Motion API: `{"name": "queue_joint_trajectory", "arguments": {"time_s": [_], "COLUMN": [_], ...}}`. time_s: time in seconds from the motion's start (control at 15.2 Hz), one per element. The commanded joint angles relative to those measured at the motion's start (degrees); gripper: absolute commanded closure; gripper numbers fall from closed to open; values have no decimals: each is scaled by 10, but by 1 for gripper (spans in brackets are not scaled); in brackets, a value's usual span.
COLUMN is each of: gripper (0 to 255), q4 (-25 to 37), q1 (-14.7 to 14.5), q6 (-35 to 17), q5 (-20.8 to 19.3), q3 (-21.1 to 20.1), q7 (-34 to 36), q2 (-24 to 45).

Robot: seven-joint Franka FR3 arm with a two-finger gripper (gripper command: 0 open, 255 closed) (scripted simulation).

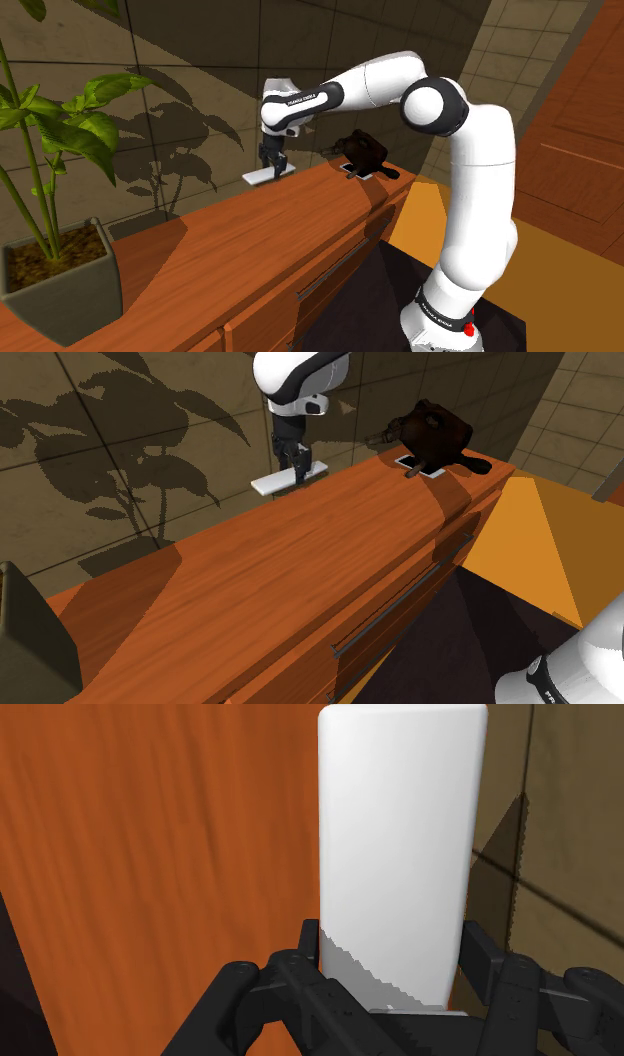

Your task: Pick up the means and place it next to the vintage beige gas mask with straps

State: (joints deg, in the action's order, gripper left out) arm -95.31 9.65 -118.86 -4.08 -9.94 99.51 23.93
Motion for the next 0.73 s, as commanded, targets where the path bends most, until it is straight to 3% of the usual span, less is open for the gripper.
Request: {"name": "queue_joint_trajectory", "arguments": {"time_s": [0.0, 0.66], "gripper": [255, 255], "q4": [10, 56], "q1": [1, 2], "q6": [15, 83], "q5": [2, 6], "q3": [0, -2], "q7": [-3, -5], "q2": [-5, -27]}}
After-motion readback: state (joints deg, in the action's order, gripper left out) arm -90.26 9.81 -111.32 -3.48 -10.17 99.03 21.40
